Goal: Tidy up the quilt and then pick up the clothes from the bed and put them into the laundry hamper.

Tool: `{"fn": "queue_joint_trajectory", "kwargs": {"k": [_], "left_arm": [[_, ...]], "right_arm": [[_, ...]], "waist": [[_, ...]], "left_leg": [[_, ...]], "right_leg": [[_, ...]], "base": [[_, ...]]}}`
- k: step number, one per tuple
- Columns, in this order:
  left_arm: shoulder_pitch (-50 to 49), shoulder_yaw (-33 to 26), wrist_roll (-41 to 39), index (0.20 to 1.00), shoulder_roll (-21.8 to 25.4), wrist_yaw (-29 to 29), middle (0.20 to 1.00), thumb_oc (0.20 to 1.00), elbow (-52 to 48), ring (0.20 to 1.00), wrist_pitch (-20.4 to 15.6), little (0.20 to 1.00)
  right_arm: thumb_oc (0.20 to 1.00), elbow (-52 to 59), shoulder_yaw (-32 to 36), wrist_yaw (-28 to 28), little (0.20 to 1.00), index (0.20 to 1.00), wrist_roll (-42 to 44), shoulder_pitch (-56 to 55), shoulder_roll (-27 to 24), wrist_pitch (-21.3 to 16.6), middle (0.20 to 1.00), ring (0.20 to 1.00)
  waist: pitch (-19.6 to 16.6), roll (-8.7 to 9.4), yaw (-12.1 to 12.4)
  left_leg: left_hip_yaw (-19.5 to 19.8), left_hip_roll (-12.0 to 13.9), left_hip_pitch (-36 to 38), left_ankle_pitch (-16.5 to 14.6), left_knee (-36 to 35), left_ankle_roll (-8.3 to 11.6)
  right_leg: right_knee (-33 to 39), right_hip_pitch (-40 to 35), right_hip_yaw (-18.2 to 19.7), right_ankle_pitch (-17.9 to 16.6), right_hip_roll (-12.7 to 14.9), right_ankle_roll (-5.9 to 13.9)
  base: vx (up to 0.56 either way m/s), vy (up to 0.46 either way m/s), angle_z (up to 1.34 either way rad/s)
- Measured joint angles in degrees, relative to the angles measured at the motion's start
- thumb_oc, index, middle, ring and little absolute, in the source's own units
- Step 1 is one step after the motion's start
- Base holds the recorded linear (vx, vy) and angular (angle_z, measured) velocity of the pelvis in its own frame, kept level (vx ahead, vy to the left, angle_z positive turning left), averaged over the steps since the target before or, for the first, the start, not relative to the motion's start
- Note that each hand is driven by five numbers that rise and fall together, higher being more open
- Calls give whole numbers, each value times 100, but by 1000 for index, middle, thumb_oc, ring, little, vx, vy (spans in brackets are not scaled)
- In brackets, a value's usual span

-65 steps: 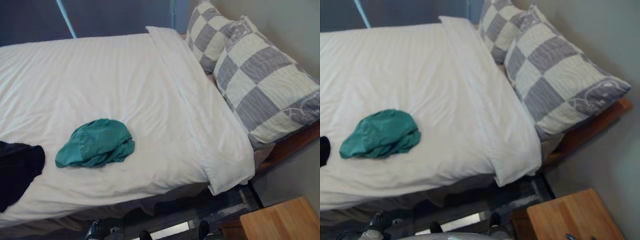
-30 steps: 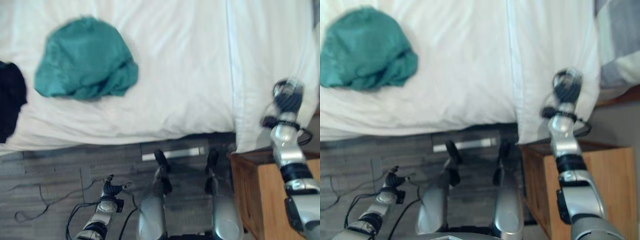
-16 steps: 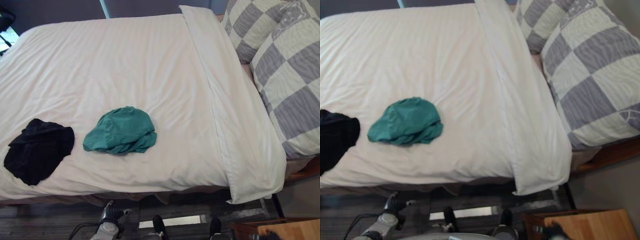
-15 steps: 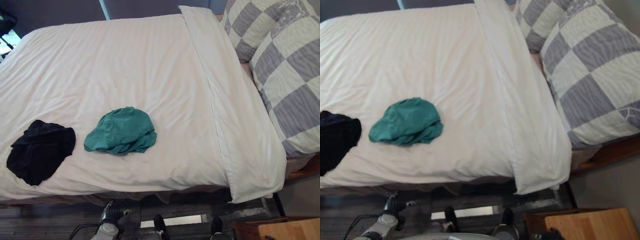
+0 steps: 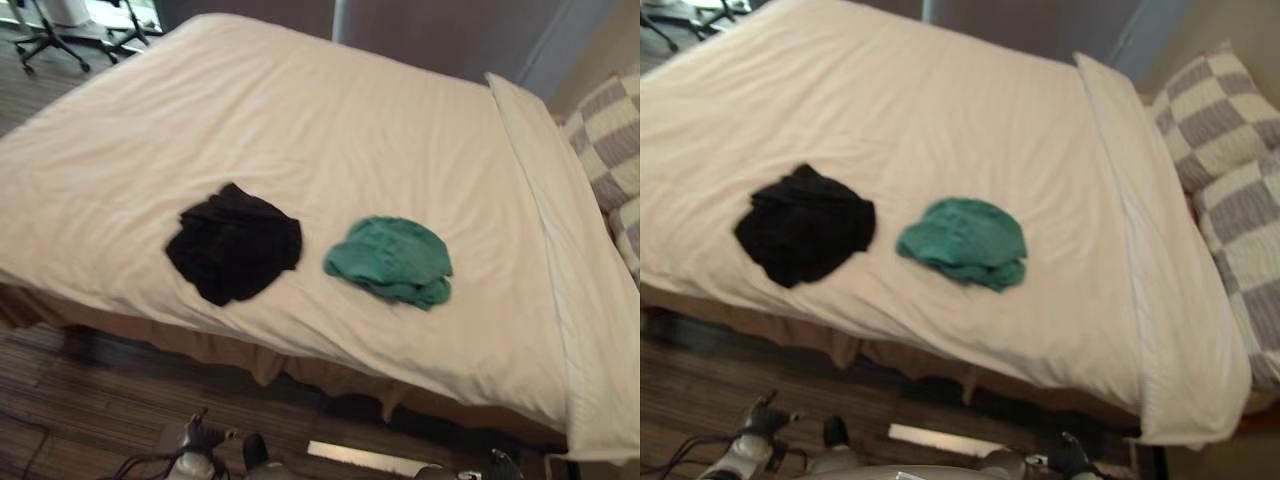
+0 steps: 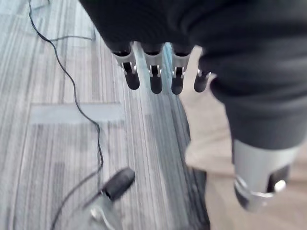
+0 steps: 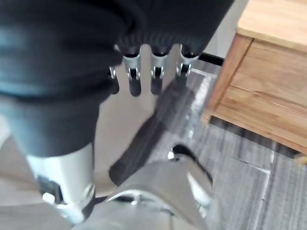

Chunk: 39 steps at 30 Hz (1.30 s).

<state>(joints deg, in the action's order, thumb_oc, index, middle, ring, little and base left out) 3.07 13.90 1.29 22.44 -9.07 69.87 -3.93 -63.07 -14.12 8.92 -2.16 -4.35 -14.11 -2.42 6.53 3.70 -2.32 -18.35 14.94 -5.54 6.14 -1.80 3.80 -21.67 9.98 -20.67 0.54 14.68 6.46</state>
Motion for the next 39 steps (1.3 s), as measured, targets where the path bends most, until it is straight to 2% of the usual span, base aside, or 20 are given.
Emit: {"fn": "queue_joint_trajectory", "kwargs": {"k": [3, 4, 5, 7, 8, 9, 10, 11, 13, 15, 19, 20, 21, 22, 23, 25, 28, 30, 35, 39], "left_arm": [[24, 14, 181, 1000, -229, 38, 1000, 1000, 109, 1000, 27, 1000], [40, 47, 382, 1000, -465, 36, 1000, 1000, 121, 1000, 23, 1000], [-32, 163, 434, 1000, -523, 31, 1000, 1000, 73, 1000, 11, 1000], [-186, 311, 457, 1000, -500, 38, 1000, 1000, 28, 1000, -12, 1000], [-53, 551, 442, 1000, -505, 4, 1000, 1000, -77, 1000, -51, 1000], [-56, 578, 441, 1000, -548, -1, 1000, 1000, -188, 1000, -63, 1000], [-52, 579, 436, 1000, -564, -13, 1000, 1000, -210, 1000, -61, 1000], [-75, 626, 401, 1000, -546, -33, 1000, 1000, -355, 1000, -37, 1000], [-89, 599, 385, 1000, -598, -60, 1000, 1000, -464, 1000, -131, 1000], [128, 609, 371, 1000, -719, -53, 1000, 1000, -415, 1000, -157, 1000], [600, 711, 348, 1000, -1017, -25, 1000, 1000, -360, 1000, -173, 1000], [577, 711, 348, 1000, -1077, -21, 1000, 1000, -373, 1000, -183, 1000], [609, 772, 348, 1000, -1074, 1, 1000, 1000, -400, 1000, -157, 1000], [520, 836, 348, 1000, -917, -7, 1000, 1000, -458, 1000, -155, 1000], [394, 869, 356, 1000, -855, 50, 1000, 1000, -481, 1000, -126, 1000], [333, 818, 355, 1000, -846, 56, 1000, 1000, -469, 1000, -64, 1000], [362, 624, 358, 1000, -748, 85, 1000, 1000, -214, 1000, -42, 1000], [349, 513, 357, 1000, -728, 84, 1000, 1000, -157, 1000, 17, 1000], [-141, -696, 344, 1000, -611, -75, 1000, 1000, 621, 1000, 126, 1000], [-585, -1889, 49, 1000, -210, -348, 1000, 1000, 691, 1000, 187, 1000]], "right_arm": [[1000, -146, -237, -57, 1000, 1000, -1, 388, -5, -28, 1000, 1000], [1000, -103, -154, -47, 1000, 1000, 49, 559, 1, -83, 1000, 1000], [1000, -223, -53, -51, 1000, 1000, 56, 564, 33, -93, 1000, 1000], [1000, -494, 36, -21, 1000, 1000, 95, 688, 186, -70, 1000, 1000], [1000, -791, 4, -2, 1000, 1000, 97, 781, 150, -35, 1000, 1000], [1000, -855, -26, -4, 1000, 1000, 95, 866, 65, 4, 1000, 1000], [1000, -852, -27, 11, 1000, 1000, 95, 919, 22, -7, 1000, 1000], [1000, -589, -9, 13, 1000, 1000, 91, 904, -21, 7, 1000, 1000], [1000, -553, -42, 22, 1000, 1000, 90, 882, -54, 21, 1000, 1000], [1000, -461, -32, -9, 1000, 1000, 92, 806, -137, 21, 1000, 1000], [1000, -293, 67, -44, 1000, 1000, 44, 463, -304, 100, 1000, 1000], [1000, -288, 41, -42, 1000, 1000, 44, 486, -418, 111, 1000, 1000], [1000, -284, -16, -28, 1000, 1000, 48, 477, -207, 151, 1000, 1000], [1000, -209, 6, -42, 1000, 1000, 52, 563, -94, 150, 1000, 1000], [1000, -259, 6, 121, 1000, 1000, 45, 678, 18, 206, 1000, 1000], [1000, -270, -78, 86, 1000, 1000, 33, 746, -46, 212, 1000, 1000], [1000, -374, -149, 62, 1000, 1000, 31, 782, -48, 184, 1000, 1000], [1000, -443, -138, 68, 1000, 1000, 34, 693, -38, 168, 1000, 1000], [1000, -789, 504, 102, 1000, 1000, 53, 493, -299, 162, 1000, 1000], [1000, -724, 1264, 352, 1000, 1000, 278, 46, -718, 138, 1000, 1000]], "waist": [[104, -81, -164], [241, -273, -401], [250, -274, -403], [231, -89, -364], [316, 16, -317], [317, -125, -197], [315, -207, -198], [312, -277, -218], [271, -393, -219], [236, -515, -282], [146, -620, -467], [130, -794, -487], [140, -638, -574], [160, -502, -445], [172, -420, -460], [160, -424, -364], [154, -420, -229], [134, -412, -233], [-29, -687, -184], [-210, -537, -119]], "left_leg": [[-342, -557, 302, -38, -324, -308], [-453, -901, 490, -127, -321, -391], [-526, -1081, 619, -208, -271, -346], [-706, -1148, 595, -526, 722, 339], [-590, -657, -510, -642, 3144, 872], [-583, -267, -931, -787, 3673, 867], [-549, 6, -1083, -825, 3660, 899], [-517, 345, -1013, -844, 2980, 842], [-267, 424, -209, -638, 961, 799], [85, 471, 179, -372, 134, 682], [300, -65, 816, -321, -339, 488], [234, -71, 869, -292, -335, 180], [78, -339, 913, -241, -296, 414], [-214, -394, 940, -227, -338, 190], [-534, -498, 1027, -409, -302, 261], [-745, -542, 1082, -474, -300, 112], [-913, -572, 1181, -534, -300, 21], [-777, -618, 1183, -535, -300, 19], [-739, -528, 1268, -614, -303, 45], [-683, -500, 1258, -641, -302, 73]], "right_leg": [[341, 496, -219, 321, -712, -313], [871, 589, -270, 291, -903, -278], [736, 597, -137, 349, -858, -384], [416, 425, 98, 424, -803, -800], [617, 325, 331, 324, -692, -949], [937, 227, 415, 259, -792, -838], [1283, 109, 428, 170, -874, -694], [1868, -150, 475, -85, -991, -302], [2212, -339, 550, -114, -1129, -261], [2130, -287, 573, -129, -1196, -290], [2072, -207, 877, -458, -1021, -245], [2053, -146, 815, -456, -1041, -243], [1867, 29, 690, -865, -889, -246], [1755, 207, 633, -951, -641, -376], [1754, 209, 285, -886, -355, -344], [1291, 283, -58, -704, -327, -538], [850, 116, -103, -58, -432, -286], [1462, -248, -57, -243, -510, 19], [2488, -790, -22, -687, -808, -6], [2631, -866, -89, -738, -848, -28]], "base": [[206, 326, 45], [246, 339, 54], [163, 278, 64], [-2, 160, 18], [-10, 142, -14], [89, 477, -30], [157, 602, -79], [240, 826, -81], [158, 579, -110], [114, 548, -71], [44, 480, -33], [-97, 404, -51], [-96, 403, -64], [-51, 343, -87], [-68, 261, -90], [-58, 222, -67], [-7, 97, -32], [41, -34, 0], [62, -52, -5], [23, -49, 7]]}}
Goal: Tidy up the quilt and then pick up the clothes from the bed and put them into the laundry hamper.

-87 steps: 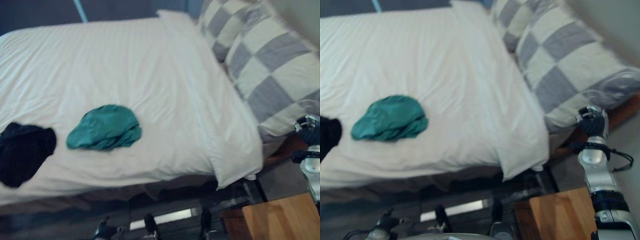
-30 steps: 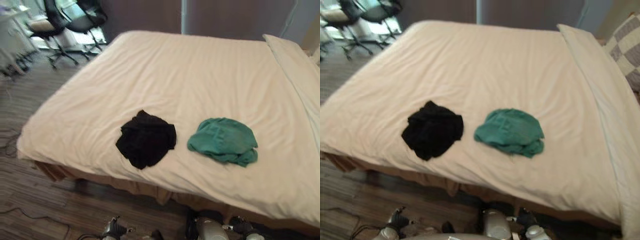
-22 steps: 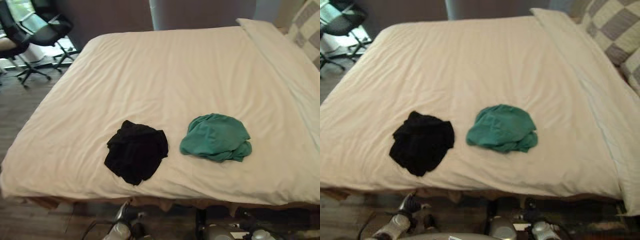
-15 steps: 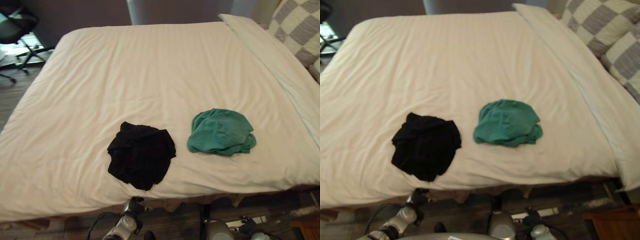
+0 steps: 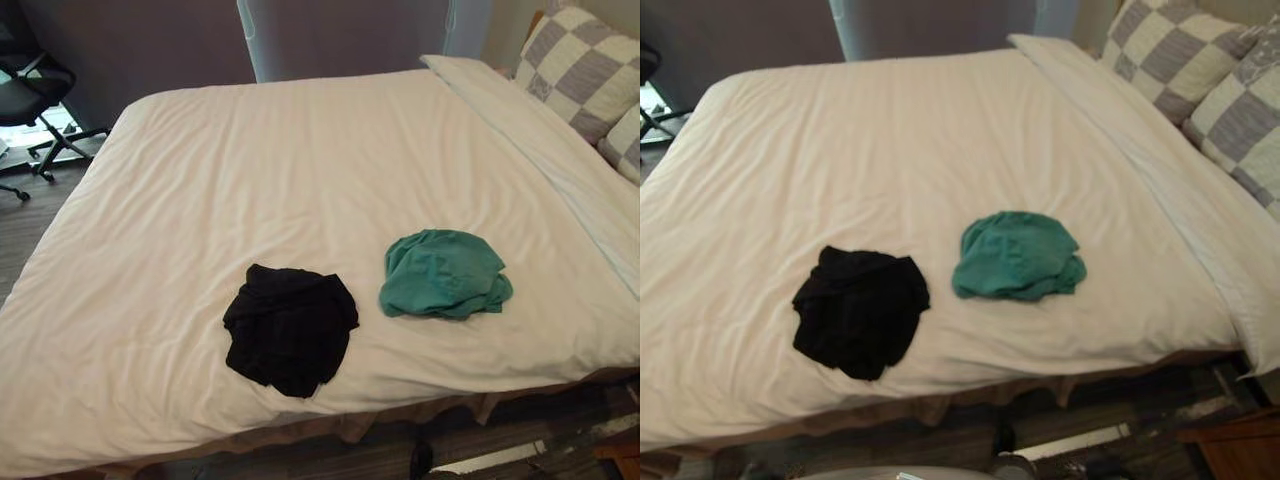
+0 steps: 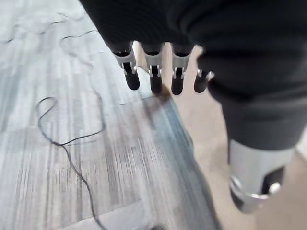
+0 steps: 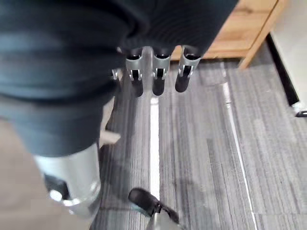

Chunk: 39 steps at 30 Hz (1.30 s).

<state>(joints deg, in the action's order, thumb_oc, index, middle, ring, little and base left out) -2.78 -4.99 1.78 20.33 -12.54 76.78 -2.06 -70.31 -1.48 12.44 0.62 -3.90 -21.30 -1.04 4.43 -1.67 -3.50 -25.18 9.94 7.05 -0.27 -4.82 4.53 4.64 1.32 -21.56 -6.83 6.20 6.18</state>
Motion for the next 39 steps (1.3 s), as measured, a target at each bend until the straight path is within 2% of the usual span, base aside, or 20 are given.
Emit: {"fn": "queue_joint_trajectory", "kwargs": {"k": [2, 4, 5, 7, 8, 11, 14, 15, 16, 17, 18, 19, 21, 29, 31, 35, 36, 37, 38, 39], "left_arm": [[-98, -198, -341, 1000, 446, -283, 1000, 1000, -370, 1000, -14, 1000], [-139, -228, -401, 1000, 754, -402, 1000, 1000, -699, 1000, -41, 1000], [-203, -212, -394, 1000, 978, -502, 1000, 1000, -1306, 1000, -51, 1000], [-177, -221, -358, 1000, 1204, -638, 1000, 1000, -2073, 1000, -113, 1000], [-264, -182, -242, 1000, 1399, -740, 1000, 1000, -3058, 1000, -203, 1000], [-2, -25, 367, 1000, 1756, -909, 1000, 1000, -4249, 1000, -432, 1000], [191, 350, 757, 1000, 1781, -909, 1000, 1000, -4827, 1000, -546, 1000], [266, 629, 902, 1000, 1999, -735, 1000, 1000, -4772, 1000, -784, 1000], [428, 1102, 1070, 1000, 2496, -355, 1000, 1000, -4224, 1000, -1112, 1000], [506, 830, 1021, 1000, 2679, -303, 1000, 1000, -4082, 1000, -813, 1000], [505, 776, 1026, 1000, 2671, -350, 1000, 1000, -4349, 1000, -677, 1000], [374, 1021, 1085, 1000, 2672, -327, 1000, 1000, -5272, 1000, -696, 1000], [381, 1333, 1356, 1000, 2626, -221, 1000, 1000, -5816, 1000, -1063, 1000], [1132, 2085, 1773, 1000, 2485, -107, 1000, 1000, -5302, 1000, -960, 1000], [1606, 2551, 1972, 1000, 2424, -122, 1000, 1000, -4985, 1000, -851, 1000], [2572, 2995, 2216, 1000, 2287, -145, 1000, 1000, -4636, 1000, -751, 1000], [2707, 3065, 2218, 890, 2284, -144, 890, 890, -4584, 890, -738, 890], [2897, 3155, 2301, 507, 2267, -202, 507, 507, -4450, 507, -736, 507], [3073, 3236, 2351, 385, 2260, -255, 385, 385, -4317, 385, -737, 385], [3428, 3474, 2420, 200, 2260, -412, 200, 200, -4023, 200, -729, 200]], "right_arm": [[1000, 570, 339, 272, 1000, 1000, 61, -369, -232, 2, 1000, 1000], [1000, 1168, 360, 420, 1000, 1000, 57, -484, -378, -62, 1000, 1000], [1000, 2054, 547, 452, 1000, 1000, 47, -723, -530, -63, 1000, 1000], [1000, 2810, 672, 614, 1000, 1000, -38, -721, -732, -145, 1000, 1000], [1000, 3466, 740, 655, 1000, 1000, -86, -868, -918, -265, 1000, 1000], [1000, 4016, 677, 766, 1000, 1000, -744, -382, -1354, -395, 1000, 1000], [1000, 4526, 484, 770, 1000, 1000, -1216, -183, -1756, -434, 1000, 1000], [1000, 4630, 304, 681, 1000, 1000, -1460, -51, -2007, -507, 1000, 1000], [1000, 4701, 51, 501, 1000, 1000, -1622, 90, -2248, -562, 1000, 1000], [1000, 5036, 96, 542, 1000, 1000, -1863, 185, -2400, -590, 1000, 1000], [1000, 5189, 146, 590, 1000, 1000, -1925, 181, -2458, -578, 1000, 1000], [1000, 5520, -76, 572, 1000, 1000, -2120, 175, -2704, -601, 1000, 1000], [1000, 5753, -200, 539, 1000, 1000, -2329, 320, -2757, -805, 1000, 1000], [1000, 6070, -1041, 497, 1000, 1000, -2543, 1348, -2733, -888, 1000, 1000], [1000, 6081, -1436, 502, 1000, 1000, -2543, 1799, -2701, -829, 1000, 1000], [1000, 6078, -1928, 512, 1000, 1000, -2539, 2839, -2672, -832, 1000, 1000], [1000, 6083, -1991, 512, 1000, 1000, -2540, 2966, -2672, -852, 1000, 1000], [1000, 6079, -2144, 548, 1000, 1000, -2537, 3179, -2685, -835, 1000, 1000], [1000, 6081, -2216, 567, 1000, 1000, -2538, 3332, -2692, -854, 1000, 1000], [1000, 6073, -2407, 629, 1000, 1000, -2533, 3642, -2713, -822, 1000, 1000]], "waist": [[-34, 145, 96], [-42, 212, 51], [-27, 205, 33], [-42, 237, -3], [-15, 212, -18], [-46, 275, -80], [-32, 225, -109], [-44, 206, -93], [-41, 222, -152], [-44, 214, -236], [-29, 193, -231], [-6, 167, -142], [3, 151, -111], [263, 221, -104], [370, 271, -107], [934, 295, -118], [1027, 289, -120], [1193, 268, -115], [1260, 267, -116], [1321, 263, -121]], "left_leg": [[68, -22, -64, 32, -2, 35], [75, -66, -88, 42, 0, 12], [73, -111, -95, 45, -5, 13], [67, -158, -85, 40, -24, -8], [76, -186, -112, 48, -36, -24], [74, -235, -91, 54, -37, -34], [72, -273, -81, 107, -14, -35], [135, -287, -61, 106, 5, -38], [80, -264, -60, 111, 4, -34], [55, -243, -96, 116, 2, -31], [67, -251, -106, 119, 2, -31], [58, -272, -105, 118, 2, -33], [53, -282, -70, 117, 2, -33], [-50, -291, -324, 186, 0, -51], [-96, -333, -684, 294, 2, -86], [-133, -391, -1168, 477, 3, -149], [-135, -388, -1193, 495, 3, -149], [-148, -362, -1220, 513, 3, -140], [-149, -354, -1281, 527, 2, -137], [-155, -351, -1426, 540, 2, -133]], "right_leg": [[-1, 50, -11, -19, 21, 12], [-1, 72, -14, -49, 70, 16], [2, 69, -11, -56, 125, 7], [28, 43, 1, -74, 170, 18], [29, 49, -5, -86, 210, 35], [29, 36, 11, -123, 251, 37], [30, 51, 20, -195, 280, 116], [2, 43, 15, -209, 286, 99], [2, 73, 50, -218, 251, 87], [6, 120, 79, -232, 239, 71], [4, 119, 61, -234, 244, 75], [2, 120, 69, -273, 262, 105], [4, 91, 74, -273, 271, 107], [33, 391, 167, -326, 286, 73], [32, 801, 256, -458, 304, 18], [2, 1332, 326, -710, 345, -81], [1, 1361, 325, -727, 340, -101], [1, 1388, 326, -738, 325, -116], [1, 1443, 326, -745, 316, -125], [1, 1596, 328, -757, 312, -141]], "base": [[14, -12, 9], [5, 0, 4], [0, 0, 0], [2, 0, 3], [12, 0, 6], [0, 0, 0], [0, 0, 0], [24, 34, -7], [31, 10, -13], [37, 0, -8], [53, -9, -3], [28, -12, 4], [0, 0, 0], [-78, -14, -5], [-205, -15, -15], [-164, -23, -7], [-161, -38, -4], [-114, -26, -2], [-99, -32, -1], [-62, -20, 1]]}}
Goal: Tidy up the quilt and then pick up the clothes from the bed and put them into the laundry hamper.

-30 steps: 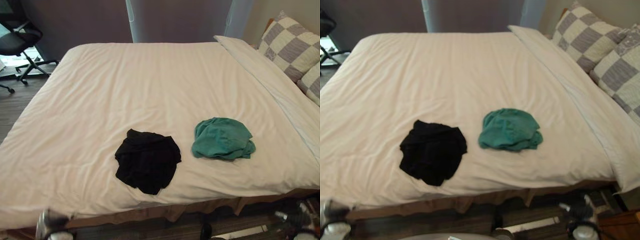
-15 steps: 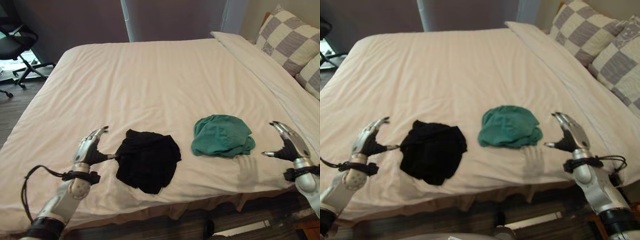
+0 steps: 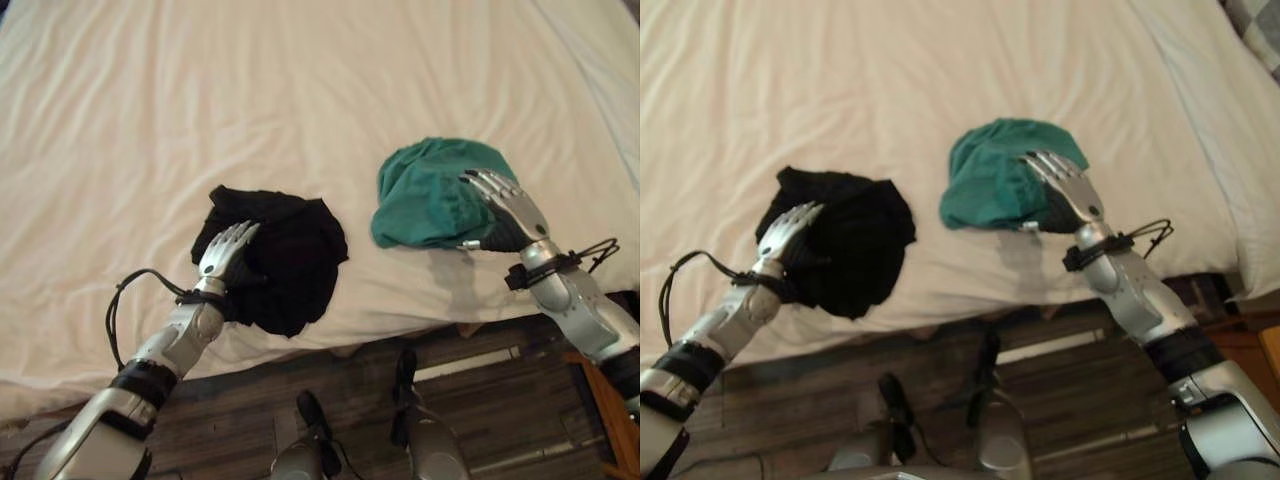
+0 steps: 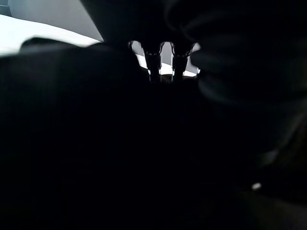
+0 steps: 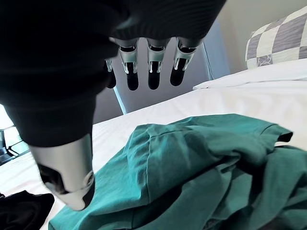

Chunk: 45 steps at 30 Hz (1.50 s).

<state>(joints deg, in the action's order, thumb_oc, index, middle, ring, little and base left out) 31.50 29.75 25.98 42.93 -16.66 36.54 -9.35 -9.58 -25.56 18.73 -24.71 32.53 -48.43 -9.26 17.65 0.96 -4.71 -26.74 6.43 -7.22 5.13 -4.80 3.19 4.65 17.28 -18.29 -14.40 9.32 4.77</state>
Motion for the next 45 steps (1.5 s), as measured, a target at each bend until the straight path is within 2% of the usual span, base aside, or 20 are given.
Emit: {"fn": "queue_joint_trajectory", "kwargs": {"k": [5, 11, 14, 19, 20, 22, 24, 26, 29, 32, 33, 35, 37, 38, 40, 41, 42, 43, 44, 45], "left_arm": [[921, 194, 15, 200, -11, -270, 200, 200, 209, 200, 108, 200], [662, 51, -19, 200, 270, -222, 200, 200, -645, 200, -7, 200], [-240, -658, -482, 200, 534, -42, 200, 200, -1530, 200, -506, 200], [-1279, -1421, -1567, 200, 524, 54, 200, 200, -1710, 200, -924, 200], [-1380, -1569, -1766, 200, 480, 52, 200, 200, -1635, 200, -936, 200], [-1572, -1793, -1900, 200, 362, 46, 200, 200, -1496, 200, -938, 200], [-1900, -2313, -2031, 200, -336, 73, 200, 200, -1223, 200, -908, 200], [-2096, -2573, -2101, 200, -897, 160, 200, 200, -1250, 200, -821, 200], [-2532, -2601, -2139, 200, -1076, 316, 200, 200, -1418, 200, -568, 200], [-2995, -2664, -2141, 200, -1170, 424, 200, 200, -1465, 200, -391, 200], [-3307, -2769, -2141, 200, -1185, 525, 200, 200, -1477, 200, -355, 200], [-3413, -2823, -2161, 200, -1218, 562, 200, 200, -1497, 200, -291, 200], [-3637, -2958, -2522, 200, -1426, 706, 200, 200, -1527, 200, -254, 200], [-3812, -3002, -2768, 200, -1514, 825, 200, 200, -1562, 200, -261, 200], [-4032, -3000, -3068, 200, -1613, 958, 200, 200, -1552, 200, -260, 200], [-4164, -2964, -3318, 200, -1739, 1028, 200, 200, -1540, 200, -273, 200], [-4155, -2959, -3457, 200, -1788, 1049, 200, 200, -1542, 200, -275, 200], [-4122, -2895, -3692, 200, -1915, 1047, 200, 200, -1521, 200, -337, 200], [-4134, -2841, -3757, 200, -1934, 1049, 200, 200, -1506, 200, -336, 200], [-4207, -2776, -3950, 200, -1939, 1066, 200, 200, -1504, 200, -369, 200]], "right_arm": [[1000, -15, -307, 173, 1000, 1000, 4, 788, 43, -36, 1000, 1000], [1000, -163, -430, 263, 1000, 1000, 3, 921, 9, 41, 1000, 1000], [1000, -734, -471, 259, 1000, 1000, -1, 903, -209, 105, 1000, 1000], [1000, -2229, -362, 508, 1000, 1000, -206, 1143, -319, 317, 1000, 1000], [200, -2705, -303, 641, 200, 200, -226, 1277, -284, 326, 200, 200], [200, -3016, -214, 673, 200, 200, -235, 1375, -201, 390, 200, 200], [200, -2952, 229, 693, 200, 200, -206, 1322, 100, 746, 200, 200], [200, -2397, 1070, 631, 200, 200, -57, 534, 410, 849, 200, 200], [200, -1425, 2040, 532, 200, 200, 545, -987, 1010, 712, 200, 200], [200, -951, 2279, 149, 200, 200, 1255, -2292, 1593, 427, 200, 200], [200, -945, 2211, -185, 200, 200, 1605, -2757, 1899, 327, 200, 200], [200, -938, 2223, -427, 200, 200, 1829, -3134, 2113, 278, 200, 200], [200, -971, 2206, -908, 200, 200, 2300, -3880, 2464, 206, 200, 200], [200, -963, 2168, -1205, 200, 200, 2425, -4460, 2650, 193, 200, 200], [200, -1065, 2013, -1542, 200, 200, 2562, -5008, 2732, 243, 200, 200], [200, -1202, 1922, -1739, 200, 200, 2680, -5317, 2801, 316, 200, 200], [200, -1213, 1831, -1797, 200, 200, 2753, -5497, 2830, 331, 200, 200], [200, -1214, 1586, -1869, 200, 200, 2754, -5615, 2848, 340, 200, 200], [200, -1217, 1422, -1900, 200, 200, 2753, -5610, 2873, 331, 200, 200], [200, -1247, 1100, -1891, 200, 200, 2731, -5488, 2922, 341, 200, 200]], "waist": [[239, 23, 24], [285, 17, 50], [413, -51, 193], [539, -273, 411], [565, -323, 490], [586, -414, 596], [561, -543, 641], [558, -614, 628], [504, -592, 651], [198, -385, 525], [-93, -237, 461], [-252, -91, 362], [-525, 119, 281], [-734, 262, 316], [-823, 337, 222], [-894, 345, 167], [-906, 329, 94], [-912, 277, -56], [-927, 274, -130], [-933, 366, 11]], "left_leg": [[51, 41, -319, 84, 0, 21], [114, 74, -473, 100, 1, 32], [262, 85, -575, 99, 2, 34], [435, 64, -769, 110, 4, 21], [443, 47, -792, 119, 4, 13], [496, 34, -806, 124, 3, 5], [586, 45, -708, 128, 3, 1], [744, 60, -506, 126, 2, 3], [901, 115, -111, 79, 1, 47], [920, 100, 104, -12, 1, 88], [905, 121, 177, -42, 0, 84], [847, 110, 263, -61, 1, 85], [788, 101, 479, -140, 0, 92], [710, 53, 583, -201, -4, 93], [696, 38, 779, -320, -38, 76], [858, 29, 792, -327, -30, 74], [1031, 21, 745, -326, -30, 73], [1432, -4, 564, -222, -18, 7], [1637, -12, 451, -189, -16, -23], [1843, -75, 399, 8, -5, -62]], "right_leg": [[1, 289, -25, -50, -35, -64], [0, 389, -114, -46, -51, -69], [-3, 394, -250, -47, -32, -70], [-28, 486, -434, -42, 36, -75], [-51, 525, -444, -42, 52, -75], [-80, 524, -473, -42, 73, -75], [-101, 370, -561, -28, 77, -90], [-38, 32, -705, 25, 59, -73], [-16, -478, -810, 102, 10, -53], [-9, -685, -796, 196, -4, 21], [-8, -754, -779, 197, -7, 22], [-8, -784, -723, 198, -28, 24], [-8, -950, -646, 219, -35, 54], [-11, -1035, -607, 328, 35, 152], [-23, -1260, -584, 398, 81, 214], [-87, -1352, -558, 418, 101, 216], [-161, -1356, -431, 478, 122, 245], [-377, -1245, 357, 765, 36, 296], [-423, -1232, 855, 928, -27, 286], [-360, -1267, 1562, 1251, -108, 324]], "base": [[-18, -33, 4], [26, -75, 6], [-18, -87, 17], [-47, -21, 20], [-19, 12, 11], [15, 6, 9], [127, 10, 19], [143, 15, 34], [148, 15, 29], [94, 63, 1], [75, 116, -10], [58, 137, -15], [44, 189, -21], [34, 110, -24], [-2, 52, -1], [-37, 30, 43], [-43, 203, 100], [0, 169, 125], [-35, 178, 141], [-35, 17, 85]]}}
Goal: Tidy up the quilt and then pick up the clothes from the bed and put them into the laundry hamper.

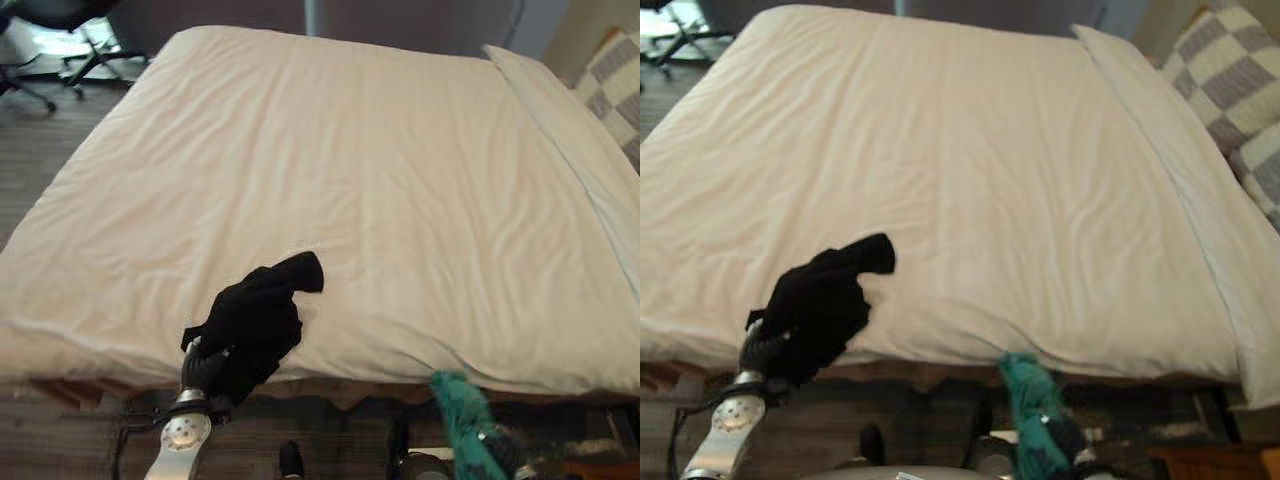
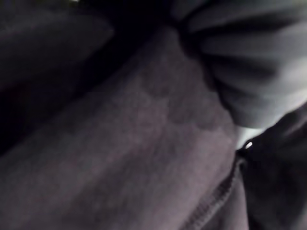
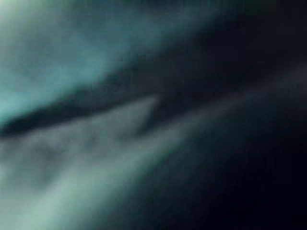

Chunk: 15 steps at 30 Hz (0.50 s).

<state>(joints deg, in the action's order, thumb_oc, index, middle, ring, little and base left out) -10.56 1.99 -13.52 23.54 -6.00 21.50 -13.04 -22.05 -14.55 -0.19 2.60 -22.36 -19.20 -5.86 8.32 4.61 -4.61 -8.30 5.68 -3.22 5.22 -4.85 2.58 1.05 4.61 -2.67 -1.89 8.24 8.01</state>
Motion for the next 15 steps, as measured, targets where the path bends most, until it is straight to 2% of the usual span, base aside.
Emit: {"fn": "queue_joint_trajectory", "kwargs": {"k": [1, 2, 3, 4, 5, 6, 7, 8, 9, 10, 11, 12, 13, 14, 15], "left_arm": [[-60, 11, -103, 200, -181, -26, 200, 200, 131, 200, -17, 200], [-3, 103, -159, 200, -293, -35, 200, 200, 239, 200, -16, 200], [-39, 187, -195, 200, -367, -47, 200, 200, 298, 200, -19, 200], [6, 244, -206, 200, -549, -40, 200, 200, 373, 200, -16, 200], [-87, 243, -219, 200, -612, -67, 200, 200, 363, 200, -11, 200], [4, 260, -234, 200, -706, -106, 200, 200, 361, 200, -11, 200], [13, 249, -307, 200, -717, -159, 200, 200, 377, 200, -51, 200], [-70, 220, -421, 200, -716, -241, 200, 200, 404, 200, -40, 200], [-261, 182, -451, 200, -722, -343, 200, 200, 480, 200, -2, 200], [-260, 191, -453, 200, -738, -355, 200, 200, 552, 200, 77, 200], [-287, 195, -450, 200, -793, -381, 200, 200, 583, 200, 116, 200], [-224, 195, -449, 200, -826, -384, 200, 200, 587, 200, 115, 200], [-324, 187, -439, 200, -777, -386, 200, 200, 542, 200, 106, 200], [-375, 164, -421, 200, -674, -390, 200, 200, 550, 200, 120, 200], [-309, 136, -404, 200, -535, -395, 200, 200, 623, 200, 175, 200]], "right_arm": [[200, 9, -148, 56, 200, 200, -27, 370, -4, 74, 200, 200], [200, 24, -195, 129, 200, 200, -28, 495, -41, 38, 200, 200], [200, 13, -156, 164, 200, 200, -31, 716, -49, -16, 200, 200], [200, 51, -108, 353, 200, 200, -33, 926, -96, -67, 200, 200], [200, 113, -27, 416, 200, 200, -34, 1046, -97, -73, 200, 200], [200, 339, 91, 605, 200, 200, -29, 945, -122, -78, 200, 200], [200, 347, 182, 683, 200, 200, -33, 991, -138, -97, 200, 200], [200, 332, 301, 715, 200, 200, -32, 1115, -143, -114, 200, 200], [200, 376, 411, 783, 200, 200, -28, 1245, -213, -165, 200, 200], [200, 476, 520, 867, 200, 200, -21, 1165, -238, -166, 200, 200], [200, 514, 686, 970, 200, 200, -14, 1011, -263, -188, 200, 200], [200, 480, 739, 1015, 200, 200, -2, 911, -270, -161, 200, 200], [200, 422, 741, 1013, 200, 200, 1, 831, -204, -147, 200, 200], [200, 375, 736, 982, 200, 200, 1, 858, -109, -158, 200, 200], [200, 263, 722, 993, 200, 200, 10, 876, 78, -139, 200, 200]], "waist": [[-10, -26, 245], [-29, -102, 226], [-14, -206, 320], [-31, -362, 466], [-28, -469, 623], [-19, -428, 622], [-30, -303, 640], [-35, -272, 847], [-42, -331, 941], [-95, -392, 843], [-152, -485, 706], [-177, -513, 640], [-239, -613, 673], [-233, -534, 743], [-239, -407, 770]], "left_leg": [[117, -3, -87, 136, 7, 55], [311, -3, -97, 164, 7, 90], [492, -5, -217, 239, -26, 73], [796, -9, -320, 225, -23, 78], [829, -15, -459, 173, 16, 20], [377, 9, -698, -304, 159, 49], [-231, 32, -831, -282, 314, 32], [-897, 134, -879, -243, 519, -13], [-1810, 327, -852, -356, 695, -76], [-2565, 403, -834, -535, 820, -137], [-2985, 317, -841, -415, 840, -339], [-3080, 367, -841, -433, 907, -444], [-2861, 203, -829, -177, 851, -673], [-2674, 61, -864, 1, 820, -860], [-2355, -149, -859, 30, 792, -1003]], "right_leg": [[207, -140, -130, -164, -41, 76], [389, -282, -303, -208, -44, 71], [398, -368, -533, -207, -45, 81], [402, -494, -1051, -194, -34, 80], [371, -640, -1332, -163, -40, 111], [398, -865, -2335, -92, 225, 115], [402, -925, -2689, 54, 377, -1], [397, -988, -2999, 55, 537, -24], [357, -1158, -3485, -41, 656, 144], [352, -1274, -3830, -120, 675, 298], [198, -1578, -4058, -107, 768, 275], [8, -1639, -4153, -113, 848, 264], [-294, -1798, -4212, -170, 955, 174], [-540, -1889, -4193, -210, 1036, 132], [-1195, -1830, -4250, -170, 1314, 89]], "base": [[-13, 48, 84], [16, 42, 83], [-16, 140, 155], [19, 222, 170], [-30, 351, 284], [1, 246, 293], [-53, 351, 307], [45, 334, 210], [114, 417, 192], [213, 351, 260], [168, 240, 271], [229, 360, 280], [134, 223, 181], [291, 442, 178], [257, 383, 173]]}}
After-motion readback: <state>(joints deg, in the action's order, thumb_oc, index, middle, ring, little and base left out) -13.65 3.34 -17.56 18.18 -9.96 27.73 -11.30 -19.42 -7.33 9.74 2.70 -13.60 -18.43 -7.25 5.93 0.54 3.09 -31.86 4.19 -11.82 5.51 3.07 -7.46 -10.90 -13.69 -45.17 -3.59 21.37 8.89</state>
